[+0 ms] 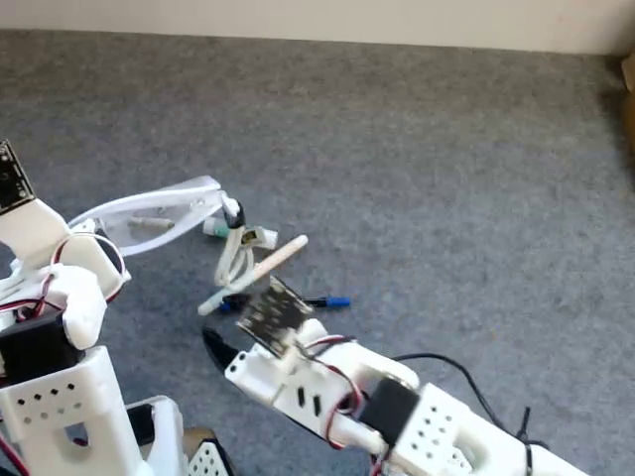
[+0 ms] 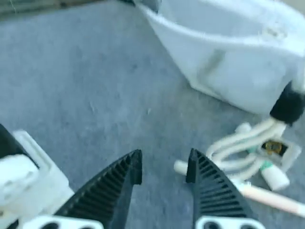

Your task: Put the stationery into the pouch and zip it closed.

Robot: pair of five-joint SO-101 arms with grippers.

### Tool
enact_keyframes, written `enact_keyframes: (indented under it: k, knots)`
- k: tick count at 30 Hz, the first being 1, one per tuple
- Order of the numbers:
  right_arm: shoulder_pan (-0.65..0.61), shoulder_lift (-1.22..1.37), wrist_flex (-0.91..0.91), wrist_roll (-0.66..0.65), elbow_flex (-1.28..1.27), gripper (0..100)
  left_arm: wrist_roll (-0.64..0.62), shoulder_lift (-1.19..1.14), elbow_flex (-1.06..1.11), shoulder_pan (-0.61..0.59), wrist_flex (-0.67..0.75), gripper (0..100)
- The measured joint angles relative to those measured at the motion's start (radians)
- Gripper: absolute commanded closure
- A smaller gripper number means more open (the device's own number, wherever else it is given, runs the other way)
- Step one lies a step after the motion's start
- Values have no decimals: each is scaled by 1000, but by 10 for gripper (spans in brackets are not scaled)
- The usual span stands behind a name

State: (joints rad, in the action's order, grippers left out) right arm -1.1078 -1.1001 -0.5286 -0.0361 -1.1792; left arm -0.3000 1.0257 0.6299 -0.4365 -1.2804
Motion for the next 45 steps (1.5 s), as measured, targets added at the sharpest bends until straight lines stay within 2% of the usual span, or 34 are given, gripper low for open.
enact_keyframes:
  k: [5,11,17,20,25,35,45]
  knots:
    - [2,207,-71,0,97,847,0,0,0,-2,0,992]
    - [80,419,-130,0,195,847,0,0,0,-2,0,992]
    - [97,623,-155,-2,299,847,0,0,0,-9,0,992]
    - [97,713,-155,-60,336,847,0,0,0,-9,0,992]
    - [101,821,-153,-138,387,847,0,0,0,-37,0,992]
    - [170,1040,-153,-155,517,847,0,0,0,-55,0,992]
    - [176,1192,-153,-155,660,847,0,0,0,-55,0,992]
